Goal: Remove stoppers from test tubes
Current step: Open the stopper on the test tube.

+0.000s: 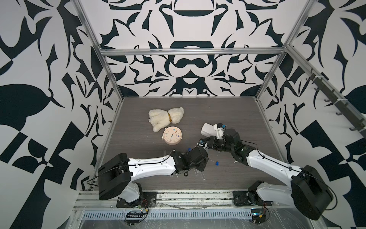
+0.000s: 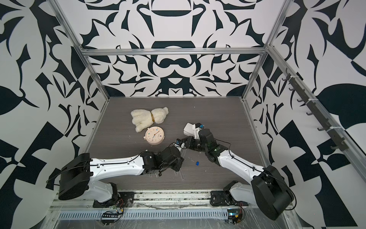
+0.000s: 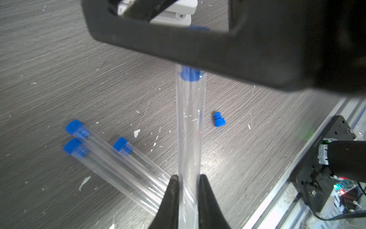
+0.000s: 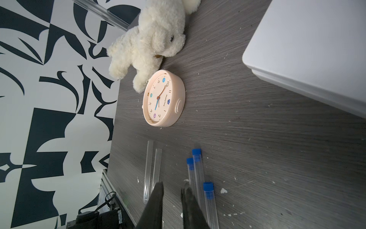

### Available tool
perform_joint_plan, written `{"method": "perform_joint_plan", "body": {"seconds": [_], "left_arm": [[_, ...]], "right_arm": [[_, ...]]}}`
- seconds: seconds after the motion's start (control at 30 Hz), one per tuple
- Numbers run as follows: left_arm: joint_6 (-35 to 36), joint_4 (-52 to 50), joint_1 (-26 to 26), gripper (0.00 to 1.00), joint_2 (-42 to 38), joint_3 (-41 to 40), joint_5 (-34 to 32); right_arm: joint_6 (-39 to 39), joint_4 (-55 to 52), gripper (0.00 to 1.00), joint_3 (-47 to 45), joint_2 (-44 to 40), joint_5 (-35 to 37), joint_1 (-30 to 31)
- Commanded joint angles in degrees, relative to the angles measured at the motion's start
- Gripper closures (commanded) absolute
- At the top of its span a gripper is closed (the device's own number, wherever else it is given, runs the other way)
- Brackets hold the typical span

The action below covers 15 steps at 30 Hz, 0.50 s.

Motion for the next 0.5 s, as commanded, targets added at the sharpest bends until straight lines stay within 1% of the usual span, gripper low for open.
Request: {"method": "perform_joint_plan", "body": {"seconds": [0.0, 0.27, 0.47], "left_arm": [[0.51, -0.8, -0.08, 0.86, -1.5, 1.36, -0.51], [0.28, -0.87, -0.12, 0.86, -1.51, 1.18, -0.24], [-0.22, -1.24, -0.08, 0.86, -1.95, 0.5, 0.0]], "right_arm": [[0.14, 2.29, 0.83, 0.87, 0.12, -0.57, 0.35], [-0.3, 1.94, 0.86, 1.0, -0.09, 0.22, 0.38], [-2.9, -1.17, 0.87, 2.48, -0.74, 2.64, 0.35]]}}
